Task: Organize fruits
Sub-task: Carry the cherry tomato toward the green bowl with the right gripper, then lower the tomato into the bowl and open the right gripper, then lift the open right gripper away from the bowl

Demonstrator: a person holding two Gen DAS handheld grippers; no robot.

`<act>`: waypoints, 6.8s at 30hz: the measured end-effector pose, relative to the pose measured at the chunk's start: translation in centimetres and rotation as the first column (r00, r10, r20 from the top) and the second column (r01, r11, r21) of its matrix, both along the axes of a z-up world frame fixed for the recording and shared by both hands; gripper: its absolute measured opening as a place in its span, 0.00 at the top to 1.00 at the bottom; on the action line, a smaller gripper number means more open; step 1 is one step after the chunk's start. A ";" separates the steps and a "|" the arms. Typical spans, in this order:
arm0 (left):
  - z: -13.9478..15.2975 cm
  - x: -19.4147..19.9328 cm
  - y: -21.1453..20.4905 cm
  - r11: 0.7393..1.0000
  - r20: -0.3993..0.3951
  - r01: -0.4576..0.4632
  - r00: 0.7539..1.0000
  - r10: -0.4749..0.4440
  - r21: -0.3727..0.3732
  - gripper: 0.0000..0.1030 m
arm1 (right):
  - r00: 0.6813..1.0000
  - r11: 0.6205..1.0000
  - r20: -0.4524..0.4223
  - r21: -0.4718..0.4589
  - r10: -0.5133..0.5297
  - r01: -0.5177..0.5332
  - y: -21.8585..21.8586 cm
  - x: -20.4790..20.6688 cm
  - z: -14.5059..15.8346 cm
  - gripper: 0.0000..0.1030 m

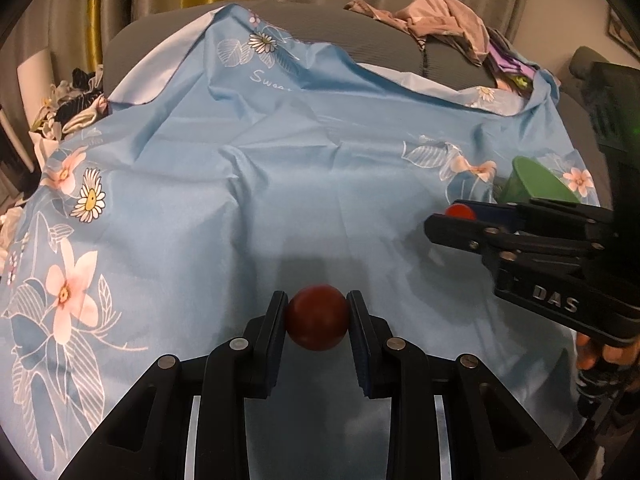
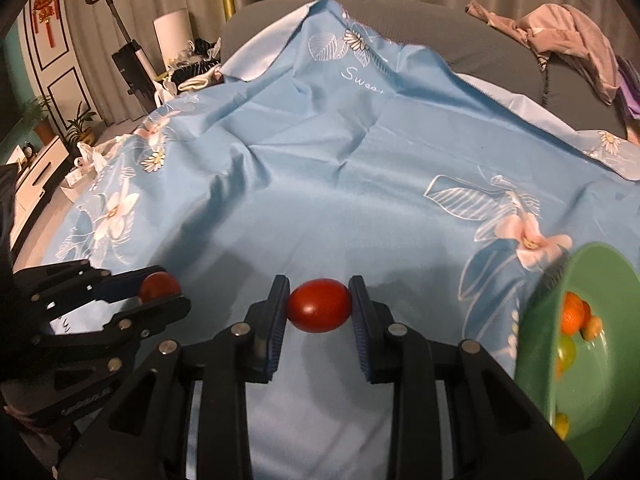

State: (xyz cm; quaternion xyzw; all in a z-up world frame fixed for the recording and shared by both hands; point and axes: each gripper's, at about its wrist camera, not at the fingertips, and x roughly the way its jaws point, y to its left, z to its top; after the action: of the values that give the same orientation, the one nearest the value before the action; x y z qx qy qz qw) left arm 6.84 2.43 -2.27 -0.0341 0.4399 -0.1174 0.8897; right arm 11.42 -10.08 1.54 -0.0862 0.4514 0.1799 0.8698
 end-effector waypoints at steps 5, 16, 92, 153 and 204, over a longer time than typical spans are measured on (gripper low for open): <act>0.5 -1.0 -0.3 1.000 0.005 0.006 1.000 -0.006 0.004 0.71 | 1.000 1.000 0.023 0.015 0.003 -0.003 -0.5 -2.4 1.1 0.70; 1.4 -3.3 -1.2 0.999 0.013 0.026 1.000 -0.026 0.021 0.71 | 0.998 1.000 0.065 0.018 -0.005 0.004 -1.8 -6.4 2.5 0.70; 5.8 0.8 -25.0 0.882 0.061 0.449 0.886 -0.460 0.144 0.71 | 0.897 0.896 0.146 0.228 -0.418 0.381 -22.4 -9.6 4.7 0.69; 1.8 4.4 -28.1 0.847 -0.081 0.467 0.883 -0.462 0.255 0.71 | 0.901 0.900 0.071 0.127 -0.428 0.417 -23.8 -6.1 2.4 0.69; 12.5 -0.8 -24.0 0.909 0.068 0.339 0.929 -0.365 0.244 0.27 | 0.875 0.892 0.181 0.049 -0.449 0.448 -22.1 -12.3 12.6 0.11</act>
State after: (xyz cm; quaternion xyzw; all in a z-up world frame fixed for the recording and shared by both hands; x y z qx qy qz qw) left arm 6.03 -21.58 10.22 0.1546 0.3989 -0.2267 0.8750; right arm -0.92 -32.22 14.14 0.0066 0.3748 -0.0344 0.9264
